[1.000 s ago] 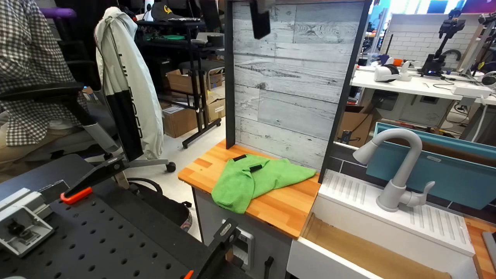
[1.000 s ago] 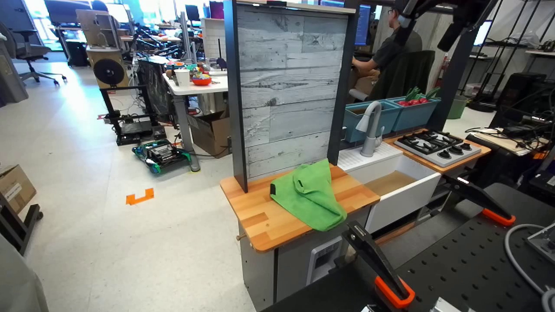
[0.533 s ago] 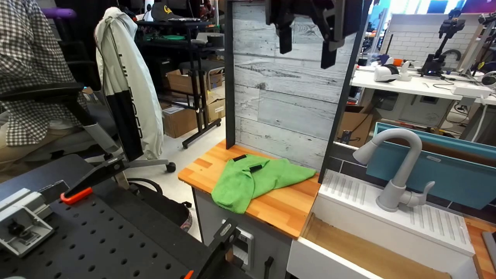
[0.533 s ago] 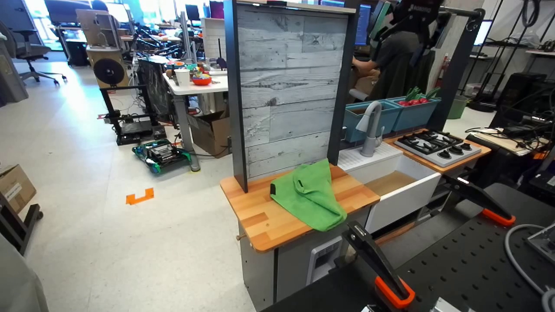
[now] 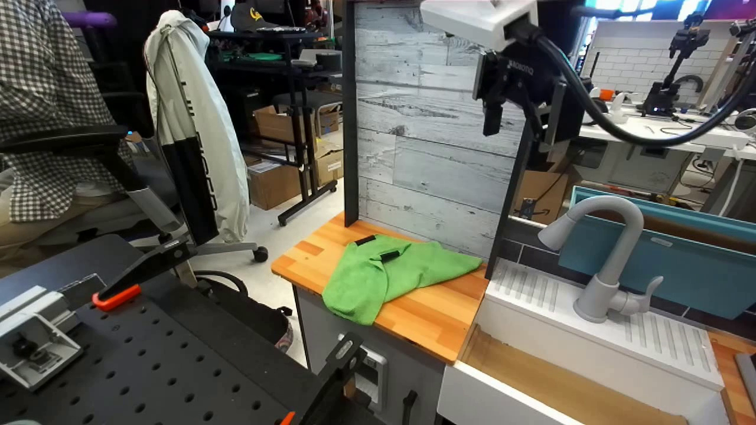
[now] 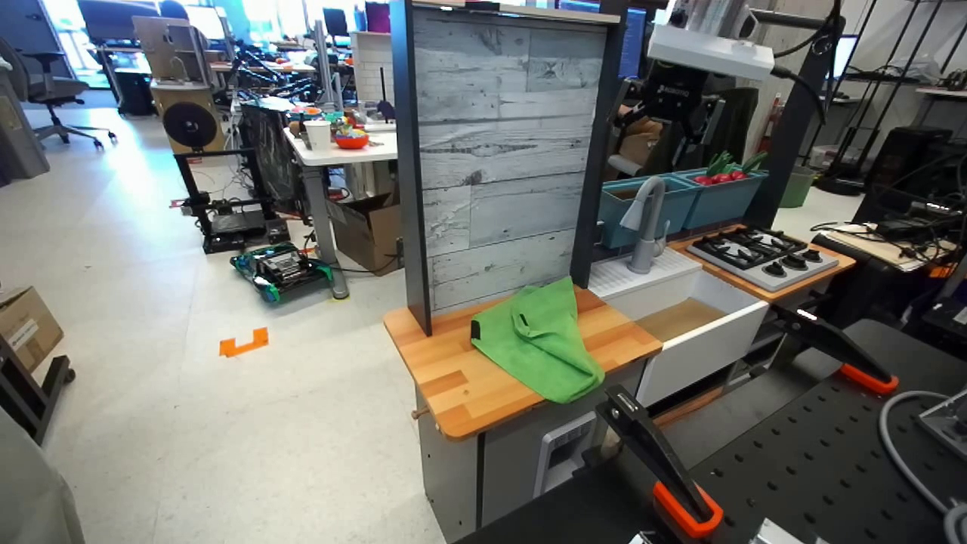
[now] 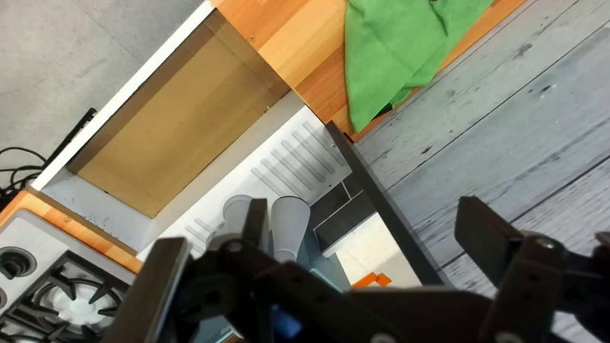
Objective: Slide the tap to the center of the sink
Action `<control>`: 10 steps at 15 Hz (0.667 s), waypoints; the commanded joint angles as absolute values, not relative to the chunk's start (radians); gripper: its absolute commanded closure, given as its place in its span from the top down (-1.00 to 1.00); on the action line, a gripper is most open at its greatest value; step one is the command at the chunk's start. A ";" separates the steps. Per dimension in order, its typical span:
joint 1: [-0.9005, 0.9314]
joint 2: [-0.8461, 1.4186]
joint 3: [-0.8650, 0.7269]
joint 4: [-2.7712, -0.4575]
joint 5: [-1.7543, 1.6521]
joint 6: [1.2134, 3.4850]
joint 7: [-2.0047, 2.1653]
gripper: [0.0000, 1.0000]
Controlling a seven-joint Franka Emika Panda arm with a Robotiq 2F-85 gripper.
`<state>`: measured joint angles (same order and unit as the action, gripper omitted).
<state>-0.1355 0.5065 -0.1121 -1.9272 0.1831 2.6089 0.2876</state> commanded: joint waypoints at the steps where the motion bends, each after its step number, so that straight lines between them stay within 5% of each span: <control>1: -0.169 0.632 -0.121 -1.753 0.228 2.519 0.318 1.00; 10: -0.218 0.813 -0.139 -1.514 0.249 2.422 0.391 1.00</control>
